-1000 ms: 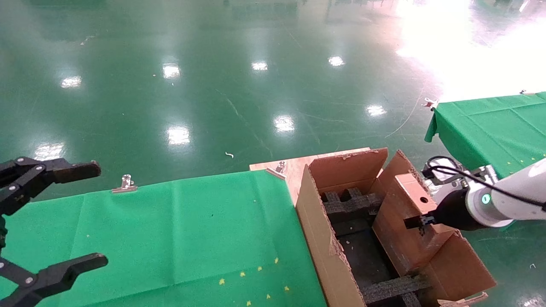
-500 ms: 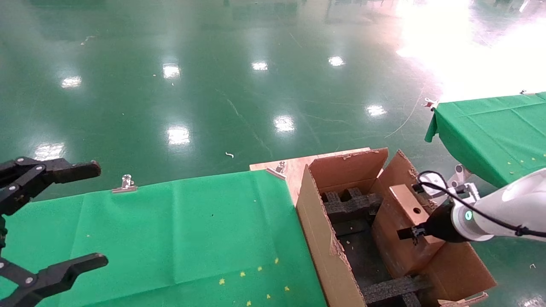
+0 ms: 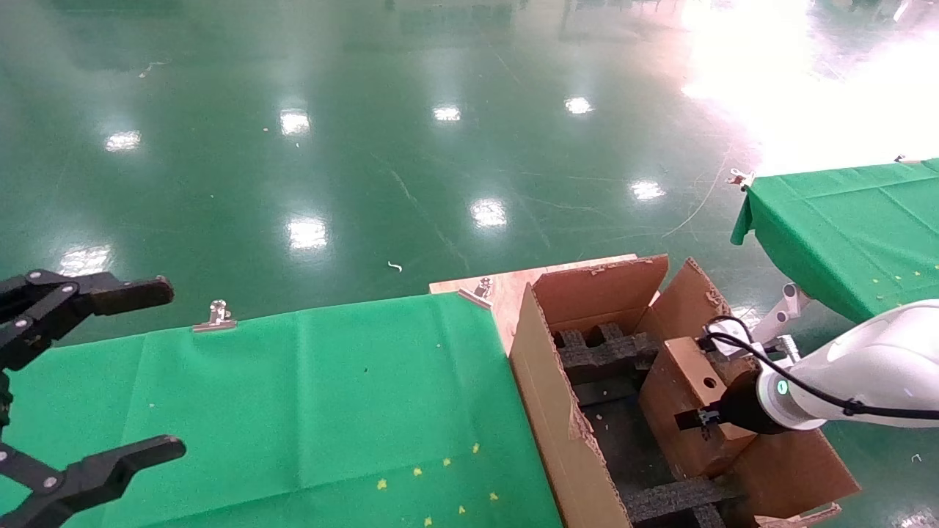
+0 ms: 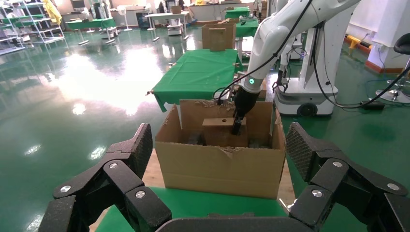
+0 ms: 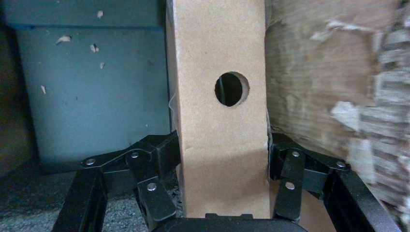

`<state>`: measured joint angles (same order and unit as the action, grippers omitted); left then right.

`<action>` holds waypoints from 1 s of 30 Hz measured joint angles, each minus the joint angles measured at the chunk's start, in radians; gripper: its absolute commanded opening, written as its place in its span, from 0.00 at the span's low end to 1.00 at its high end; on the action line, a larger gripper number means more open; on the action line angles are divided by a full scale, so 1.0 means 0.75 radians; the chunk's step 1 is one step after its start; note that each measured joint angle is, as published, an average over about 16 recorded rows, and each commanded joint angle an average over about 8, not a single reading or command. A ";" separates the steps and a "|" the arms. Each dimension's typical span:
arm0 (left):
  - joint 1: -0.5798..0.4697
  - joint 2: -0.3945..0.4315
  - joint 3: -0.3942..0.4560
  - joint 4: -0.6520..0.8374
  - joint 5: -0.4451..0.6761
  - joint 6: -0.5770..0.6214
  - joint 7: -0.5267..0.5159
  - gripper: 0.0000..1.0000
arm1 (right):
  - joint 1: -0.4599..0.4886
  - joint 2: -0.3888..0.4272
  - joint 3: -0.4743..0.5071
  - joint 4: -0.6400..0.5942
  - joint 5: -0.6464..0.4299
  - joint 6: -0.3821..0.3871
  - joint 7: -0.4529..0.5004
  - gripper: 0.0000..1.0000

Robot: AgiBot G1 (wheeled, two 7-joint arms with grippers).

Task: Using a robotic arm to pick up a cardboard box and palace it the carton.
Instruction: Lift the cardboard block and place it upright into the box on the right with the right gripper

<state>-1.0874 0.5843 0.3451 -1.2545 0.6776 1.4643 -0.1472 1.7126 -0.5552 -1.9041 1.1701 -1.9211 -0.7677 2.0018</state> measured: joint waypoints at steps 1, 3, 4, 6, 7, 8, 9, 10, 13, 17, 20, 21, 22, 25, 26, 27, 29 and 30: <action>0.000 0.000 0.000 0.000 0.000 0.000 0.000 1.00 | -0.007 -0.008 -0.001 -0.013 0.006 0.004 -0.006 0.00; 0.000 0.000 0.000 0.000 0.000 0.000 0.000 1.00 | -0.022 -0.024 -0.003 -0.039 0.020 0.011 -0.020 0.00; 0.000 0.000 0.000 0.000 0.000 0.000 0.000 1.00 | -0.028 -0.031 -0.004 -0.051 0.027 0.014 -0.027 0.00; 0.000 0.000 0.000 0.000 0.000 0.000 0.000 1.00 | -0.040 -0.045 -0.006 -0.075 0.042 0.019 -0.041 0.00; 0.000 0.000 0.000 0.000 0.000 0.000 0.000 1.00 | -0.045 -0.051 -0.006 -0.085 0.049 0.021 -0.048 0.00; 0.000 0.000 0.000 0.000 0.000 0.000 0.000 1.00 | -0.050 -0.056 -0.007 -0.094 0.055 0.022 -0.054 0.00; 0.000 0.000 0.000 0.000 0.000 0.000 0.000 1.00 | -0.055 -0.062 -0.007 -0.104 0.062 0.024 -0.061 0.00; 0.000 0.000 0.000 0.000 0.000 0.000 0.000 1.00 | -0.060 -0.067 -0.007 -0.113 0.069 0.025 -0.068 0.00; 0.000 0.000 0.000 0.000 0.000 0.000 0.000 1.00 | -0.071 -0.079 -0.008 -0.133 0.089 0.026 -0.085 0.30; 0.000 0.000 0.000 0.000 0.000 0.000 0.000 1.00 | -0.080 -0.090 -0.008 -0.148 0.109 0.025 -0.100 0.80; 0.000 0.000 0.000 0.000 0.000 0.000 0.000 1.00 | -0.082 -0.092 -0.007 -0.152 0.117 0.024 -0.105 1.00; 0.000 0.000 0.000 0.000 0.000 0.000 0.000 1.00 | -0.082 -0.093 -0.007 -0.152 0.119 0.023 -0.107 1.00; 0.000 0.000 0.000 0.000 0.000 0.000 0.000 1.00 | -0.083 -0.093 -0.007 -0.153 0.120 0.023 -0.107 1.00; 0.000 0.000 0.000 0.000 0.000 0.000 0.000 1.00 | -0.082 -0.093 -0.006 -0.153 0.124 0.022 -0.108 1.00; 0.000 0.000 0.000 0.000 0.000 0.000 0.000 1.00 | -0.081 -0.093 -0.006 -0.153 0.124 0.021 -0.108 1.00; 0.000 0.000 0.000 0.000 0.000 0.000 0.000 1.00 | -0.080 -0.092 -0.005 -0.153 0.123 0.021 -0.107 1.00; 0.000 0.000 0.000 0.000 0.000 0.000 0.000 1.00 | -0.076 -0.090 -0.005 -0.152 0.123 0.020 -0.107 1.00; 0.000 0.000 0.000 0.000 0.000 0.000 0.000 1.00 | -0.075 -0.090 -0.004 -0.151 0.122 0.020 -0.107 1.00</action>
<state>-1.0872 0.5842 0.3451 -1.2542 0.6775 1.4640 -0.1470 1.6567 -0.6224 -1.9072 1.0567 -1.8296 -0.7526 1.9216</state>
